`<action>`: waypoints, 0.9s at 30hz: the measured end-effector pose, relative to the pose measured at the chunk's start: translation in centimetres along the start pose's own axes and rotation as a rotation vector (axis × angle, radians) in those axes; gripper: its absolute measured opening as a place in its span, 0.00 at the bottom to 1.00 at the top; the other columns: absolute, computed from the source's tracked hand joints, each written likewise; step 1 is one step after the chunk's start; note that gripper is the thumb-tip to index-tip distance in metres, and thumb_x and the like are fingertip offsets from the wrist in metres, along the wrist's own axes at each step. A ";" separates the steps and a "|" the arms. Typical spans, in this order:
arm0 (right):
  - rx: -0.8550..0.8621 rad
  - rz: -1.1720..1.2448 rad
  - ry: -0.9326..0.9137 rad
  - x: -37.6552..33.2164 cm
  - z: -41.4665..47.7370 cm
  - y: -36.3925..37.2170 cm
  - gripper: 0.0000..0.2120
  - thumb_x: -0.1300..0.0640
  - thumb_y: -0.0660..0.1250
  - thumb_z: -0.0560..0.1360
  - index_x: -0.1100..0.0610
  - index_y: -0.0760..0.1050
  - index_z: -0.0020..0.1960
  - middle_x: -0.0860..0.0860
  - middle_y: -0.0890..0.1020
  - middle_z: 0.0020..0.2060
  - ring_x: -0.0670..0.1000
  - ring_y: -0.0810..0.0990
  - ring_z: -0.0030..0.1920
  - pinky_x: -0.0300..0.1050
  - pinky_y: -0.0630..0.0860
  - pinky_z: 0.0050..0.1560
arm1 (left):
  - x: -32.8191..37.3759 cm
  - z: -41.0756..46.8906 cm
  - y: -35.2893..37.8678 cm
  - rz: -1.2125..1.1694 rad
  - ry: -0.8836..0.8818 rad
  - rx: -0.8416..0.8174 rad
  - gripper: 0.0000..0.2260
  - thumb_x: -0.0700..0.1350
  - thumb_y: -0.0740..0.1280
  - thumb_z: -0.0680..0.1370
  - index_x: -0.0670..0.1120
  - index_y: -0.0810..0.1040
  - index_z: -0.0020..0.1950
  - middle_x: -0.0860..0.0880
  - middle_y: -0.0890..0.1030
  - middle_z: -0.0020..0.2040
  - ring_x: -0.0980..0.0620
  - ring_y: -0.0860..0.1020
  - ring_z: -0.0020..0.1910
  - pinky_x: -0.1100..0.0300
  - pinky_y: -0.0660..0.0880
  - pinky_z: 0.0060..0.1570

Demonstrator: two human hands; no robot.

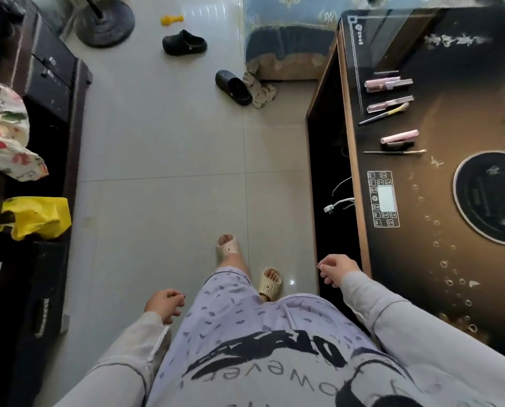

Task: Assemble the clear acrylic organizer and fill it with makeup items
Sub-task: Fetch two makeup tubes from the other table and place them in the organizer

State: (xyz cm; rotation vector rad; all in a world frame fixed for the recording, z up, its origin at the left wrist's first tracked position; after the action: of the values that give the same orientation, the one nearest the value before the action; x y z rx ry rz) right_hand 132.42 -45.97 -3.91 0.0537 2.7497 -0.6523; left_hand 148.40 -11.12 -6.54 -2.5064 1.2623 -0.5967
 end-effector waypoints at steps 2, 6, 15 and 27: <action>0.014 0.023 0.032 -0.5 0.9 -0.9 0.10 0.65 0.59 0.76 0.64 0.77 0.51 0.49 0.73 0.27 0.46 0.71 0.26 0.30 0.68 0.24 | 3.5 1.0 -0.4 0.020 0.022 -0.016 0.04 0.35 0.59 0.79 0.40 0.72 0.47 0.48 0.73 0.33 0.51 0.68 0.27 0.73 0.59 0.14; 0.063 0.140 0.147 -0.7 2.8 -2.6 0.07 0.67 0.58 0.76 0.61 0.75 0.45 0.51 0.72 0.27 0.47 0.69 0.26 0.25 0.63 0.15 | 10.6 4.0 -1.4 0.073 0.044 -0.055 0.05 0.35 0.58 0.79 0.41 0.72 0.46 0.47 0.71 0.33 0.51 0.67 0.28 0.69 0.62 0.19; 0.181 0.484 0.378 -4.0 4.9 -3.8 0.15 0.67 0.60 0.76 0.58 0.70 0.31 0.54 0.71 0.26 0.50 0.67 0.24 0.35 0.63 0.22 | 32.4 8.8 -3.4 0.536 0.277 -0.210 0.11 0.35 0.59 0.77 0.45 0.72 0.36 0.48 0.72 0.32 0.54 0.70 0.24 0.70 0.62 0.16; 0.187 0.711 0.603 -7.1 7.1 -3.4 0.17 0.66 0.59 0.75 0.57 0.69 0.28 0.52 0.73 0.25 0.48 0.70 0.25 0.34 0.67 0.26 | 49.8 10.2 1.6 0.866 0.497 -0.277 0.06 0.33 0.58 0.78 0.41 0.73 0.46 0.49 0.73 0.31 0.54 0.71 0.23 0.73 0.61 0.14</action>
State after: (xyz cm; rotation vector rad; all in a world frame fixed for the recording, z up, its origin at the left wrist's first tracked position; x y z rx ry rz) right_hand 140.83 -51.90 -6.24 1.3939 2.8583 -0.7529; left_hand 178.74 -51.85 -4.31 -1.7147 2.5258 -0.8588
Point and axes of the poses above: each hand's wrist, its own z-axis towards the middle knuckle, its own y-axis out of the palm, x = y × z, the point moved 6 cm from there along z, towards the middle knuckle
